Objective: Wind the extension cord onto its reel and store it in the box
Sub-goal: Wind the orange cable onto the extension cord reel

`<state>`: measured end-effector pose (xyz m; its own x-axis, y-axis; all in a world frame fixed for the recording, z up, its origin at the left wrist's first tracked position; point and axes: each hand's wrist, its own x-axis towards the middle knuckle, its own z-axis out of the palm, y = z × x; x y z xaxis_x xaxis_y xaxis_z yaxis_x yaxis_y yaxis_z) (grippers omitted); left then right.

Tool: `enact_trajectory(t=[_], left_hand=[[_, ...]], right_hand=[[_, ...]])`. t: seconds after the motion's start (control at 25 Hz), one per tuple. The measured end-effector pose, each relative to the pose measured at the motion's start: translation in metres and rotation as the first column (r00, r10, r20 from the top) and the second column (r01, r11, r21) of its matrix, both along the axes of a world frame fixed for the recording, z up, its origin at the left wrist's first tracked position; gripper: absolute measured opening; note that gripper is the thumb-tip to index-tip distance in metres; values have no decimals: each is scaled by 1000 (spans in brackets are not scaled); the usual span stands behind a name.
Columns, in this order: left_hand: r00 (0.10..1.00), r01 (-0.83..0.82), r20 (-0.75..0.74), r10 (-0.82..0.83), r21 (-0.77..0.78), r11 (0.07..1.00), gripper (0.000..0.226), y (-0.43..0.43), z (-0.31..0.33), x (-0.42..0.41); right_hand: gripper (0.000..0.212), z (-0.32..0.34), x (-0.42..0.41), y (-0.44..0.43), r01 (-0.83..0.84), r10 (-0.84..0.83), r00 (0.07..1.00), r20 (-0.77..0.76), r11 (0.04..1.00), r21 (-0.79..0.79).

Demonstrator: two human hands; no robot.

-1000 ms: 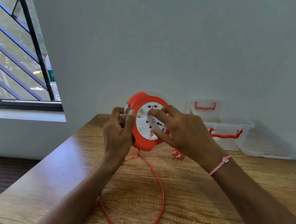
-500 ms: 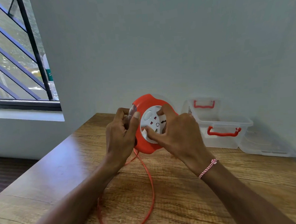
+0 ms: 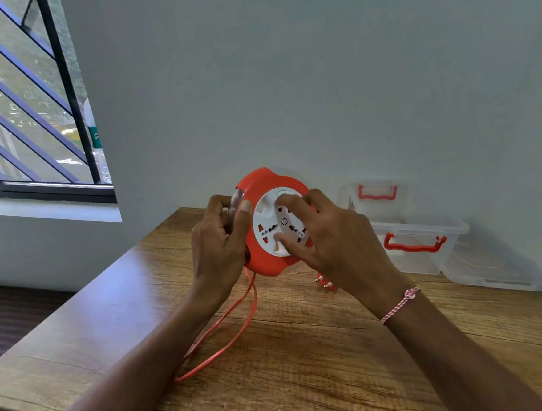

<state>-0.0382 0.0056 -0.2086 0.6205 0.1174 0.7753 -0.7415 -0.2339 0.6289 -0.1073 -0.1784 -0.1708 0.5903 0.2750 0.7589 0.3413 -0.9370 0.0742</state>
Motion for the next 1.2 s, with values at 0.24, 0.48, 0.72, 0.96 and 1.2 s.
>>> enact_trajectory(t=[0.24,0.48,0.72,0.96,1.2], left_hand=[[998,23,-50,-23,-7,1000,34,-1,1,1],[999,21,-42,-20,23,1000,47,-4,-1,-3],[1000,-16,-20,17,78,997,38,-8,-2,-7],[994,-65,-85,68,28,997,48,-7,-2,-2],[985,-59,-166,49,-57,997,46,4,4,3]], right_hand=[[64,0,0,-3,10,-10,1000,-1,982,-187],[66,-5,-3,3,17,-14,999,42,997,-72],[64,-13,2,19,88,15,983,-182,834,545],[38,0,-14,19,-186,176,981,83,972,141],[26,-5,-20,31,-500,399,797,-455,857,-125]])
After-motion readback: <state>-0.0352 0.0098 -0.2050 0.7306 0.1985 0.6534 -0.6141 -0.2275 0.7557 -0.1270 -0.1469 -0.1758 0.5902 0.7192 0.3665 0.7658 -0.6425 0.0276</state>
